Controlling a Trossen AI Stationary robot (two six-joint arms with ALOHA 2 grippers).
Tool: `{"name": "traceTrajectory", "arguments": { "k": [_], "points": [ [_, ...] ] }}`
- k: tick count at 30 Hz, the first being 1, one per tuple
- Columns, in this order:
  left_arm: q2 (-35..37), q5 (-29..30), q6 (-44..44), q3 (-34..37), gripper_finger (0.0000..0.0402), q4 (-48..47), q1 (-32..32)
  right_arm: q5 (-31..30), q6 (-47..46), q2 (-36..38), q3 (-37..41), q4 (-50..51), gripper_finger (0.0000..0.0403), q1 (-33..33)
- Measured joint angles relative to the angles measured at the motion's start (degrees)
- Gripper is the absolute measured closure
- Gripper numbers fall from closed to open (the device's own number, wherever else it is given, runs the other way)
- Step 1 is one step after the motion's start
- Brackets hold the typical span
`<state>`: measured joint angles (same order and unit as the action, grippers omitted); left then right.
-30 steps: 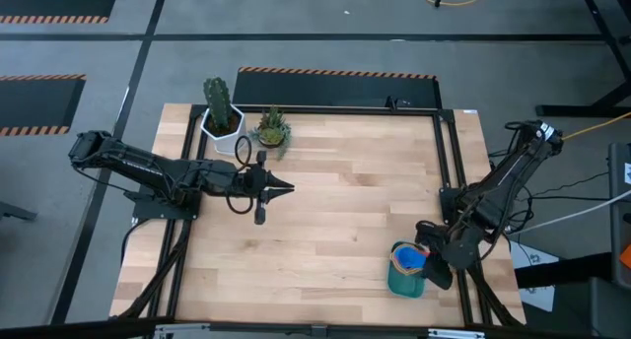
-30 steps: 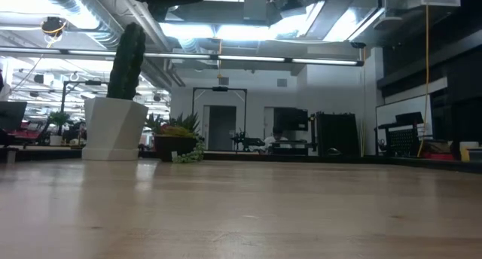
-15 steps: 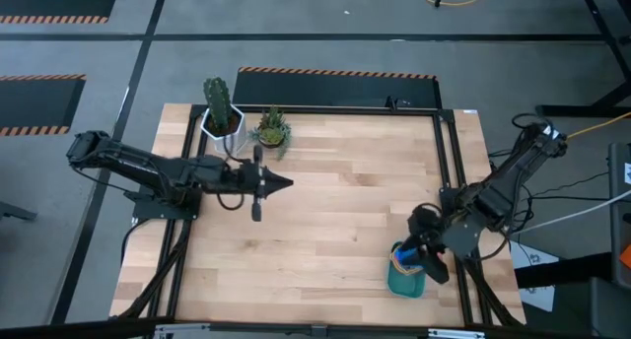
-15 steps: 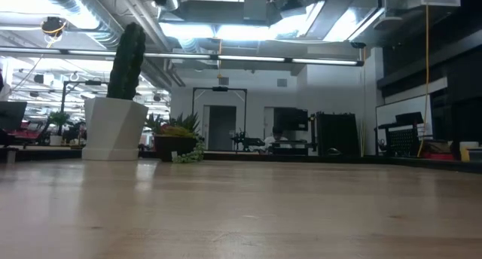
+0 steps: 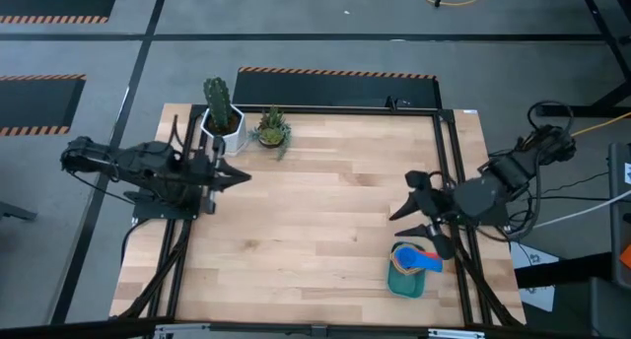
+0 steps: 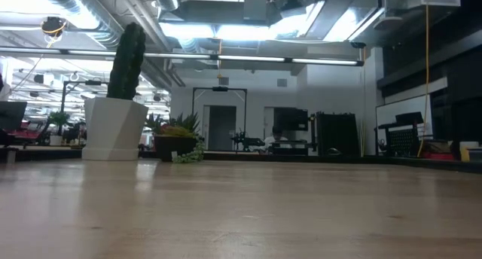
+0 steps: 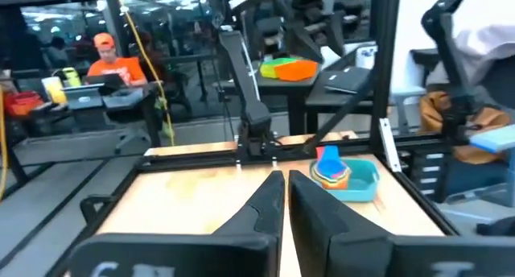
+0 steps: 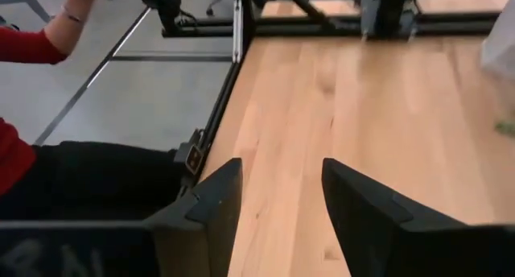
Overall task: Nest measuring cups in basket
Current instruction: Return to Home Position
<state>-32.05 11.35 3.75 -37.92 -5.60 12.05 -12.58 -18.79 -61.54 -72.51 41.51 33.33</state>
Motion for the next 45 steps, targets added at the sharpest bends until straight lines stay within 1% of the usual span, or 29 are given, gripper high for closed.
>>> {"name": "traceTrajectory", "arguments": {
  "k": [5, 10, 13, 19, 23, 26, 30, 36, 40, 42, 45],
  "points": [
    [7.47, 0.19, -0.17, 9.11, 0.0378, 2.75, 1.23, 0.08, 3.68, 1.88, -1.33, 0.41, 0.0226, -1.05],
    [14.86, 3.6, -0.08, 18.11, 0.0371, 7.23, 1.21, 0.13, 4.38, 4.5, -1.33, 1.64, 0.0226, -1.78],
    [19.51, 5.08, -0.03, 21.29, 0.0372, 7.71, 1.21, 0.13, 5.63, 6.73, -1.33, 2.71, 0.0226, -1.78],
    [27.73, 4.32, 1.56, 26.1, 0.0382, 7.71, 1.21, 0.11, 7.46, 11.51, -1.04, 2.96, 0.0226, -1.78],
    [32.05, 4.21, 1.93, 29.19, 0.0388, 7.94, 1.21, 0.08, 7.79, 14.56, 1.36, 2.76, 0.0226, -1.78],
    [31.9, 4.18, 1.93, 30.49, 0.0392, 7.97, 1.21, -0.35, 8.03, 17.47, 5.54, 0.83, 0.0226, -1.78],
    [31.91, 4.22, 1.98, 32.04, 0.0396, 10.33, 1.21, -1.34, 9.68, 21.76, 13.03, -6.23, 0.0226, -1.85],
    [31.91, 4.25, 4.28, 37.31, 0.0401, 19.92, 1.21, -1.1, 10.1, 28.59, 25.45, -18.34, 0.0226, -2.79],
    [31.89, 4.2, 4.53, 37.37, 0.0398, 22.13, 0.81, 3.6, 10.15, 31.81, 33.19, -27.4, 0.0226, -3.92],
    [31.89, 4.19, 4.66, 37.47, 0.0393, 21.92, 0.42, 5.95, 10.38, 32.94, 36.34, -30.35, 0.0226, -4.59],
    [31.91, 4.21, 4.88, 37.47, 0.0387, 22.23, -0.29, 6.64, 10.49, 34.24, 40.4, -33.21, 0.0226, -5.83]
  ]
}}
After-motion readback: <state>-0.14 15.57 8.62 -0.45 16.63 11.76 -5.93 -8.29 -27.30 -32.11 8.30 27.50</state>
